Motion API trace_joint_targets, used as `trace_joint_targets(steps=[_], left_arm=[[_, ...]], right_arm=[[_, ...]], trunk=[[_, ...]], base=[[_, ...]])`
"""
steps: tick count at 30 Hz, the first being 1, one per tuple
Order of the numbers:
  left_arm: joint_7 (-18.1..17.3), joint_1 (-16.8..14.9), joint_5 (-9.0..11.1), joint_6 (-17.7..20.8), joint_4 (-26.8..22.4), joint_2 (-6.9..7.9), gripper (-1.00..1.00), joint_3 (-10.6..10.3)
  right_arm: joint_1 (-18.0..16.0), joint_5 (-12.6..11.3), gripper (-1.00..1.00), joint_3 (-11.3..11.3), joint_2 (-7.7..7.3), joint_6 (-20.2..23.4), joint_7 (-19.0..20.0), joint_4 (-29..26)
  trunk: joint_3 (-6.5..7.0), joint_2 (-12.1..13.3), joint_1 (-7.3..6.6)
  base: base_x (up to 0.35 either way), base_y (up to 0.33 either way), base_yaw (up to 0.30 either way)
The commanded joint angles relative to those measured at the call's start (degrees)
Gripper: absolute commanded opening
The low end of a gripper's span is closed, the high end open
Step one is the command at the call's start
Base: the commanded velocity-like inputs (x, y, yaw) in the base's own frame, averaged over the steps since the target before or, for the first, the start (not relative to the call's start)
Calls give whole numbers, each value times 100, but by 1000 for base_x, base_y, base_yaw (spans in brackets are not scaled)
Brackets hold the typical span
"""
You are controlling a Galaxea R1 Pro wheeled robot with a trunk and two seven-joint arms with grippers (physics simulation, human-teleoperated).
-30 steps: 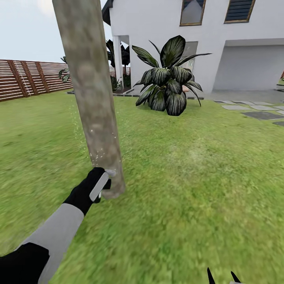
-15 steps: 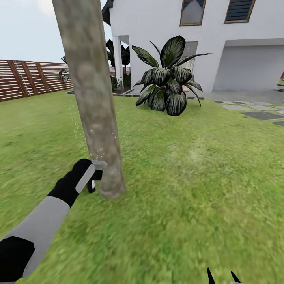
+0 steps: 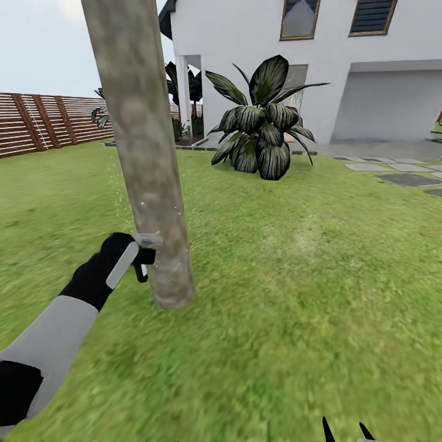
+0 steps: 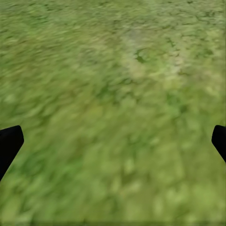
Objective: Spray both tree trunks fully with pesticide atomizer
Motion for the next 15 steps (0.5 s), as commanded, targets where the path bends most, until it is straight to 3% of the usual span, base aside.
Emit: trace_joint_targets(steps=[1,4,7,9,12,13,15], left_arm=[[-7,-2,-62,10,-47,-60,-100,-5],[-11,-31,-97,5,-239,-258,-100,-202],[-6,-67,-109,4,-281,-250,-100,-230],[-5,-143,-117,4,-261,-115,-100,-196],[-12,-356,-67,11,-203,296,-100,-178],[-13,-397,-57,12,-202,363,-100,-178],[-13,-423,-51,13,-245,310,-100,-187]], right_arm=[[0,1,100,0,0,0,0,0],[0,1,100,0,0,0,0,0],[0,0,100,0,0,0,0,0],[0,1,100,0,0,0,0,0],[0,2,100,0,0,0,0,0],[0,2,100,0,0,0,0,0],[0,0,100,0,0,0,0,0]], trunk=[[0,0,0],[0,0,0],[0,0,0],[0,0,0],[0,0,0],[0,0,0],[0,0,0]], base=[[-183,0,0],[-277,0,0],[-78,0,0],[-13,0,0],[-3,0,0],[0,0,0],[0,0,0]])
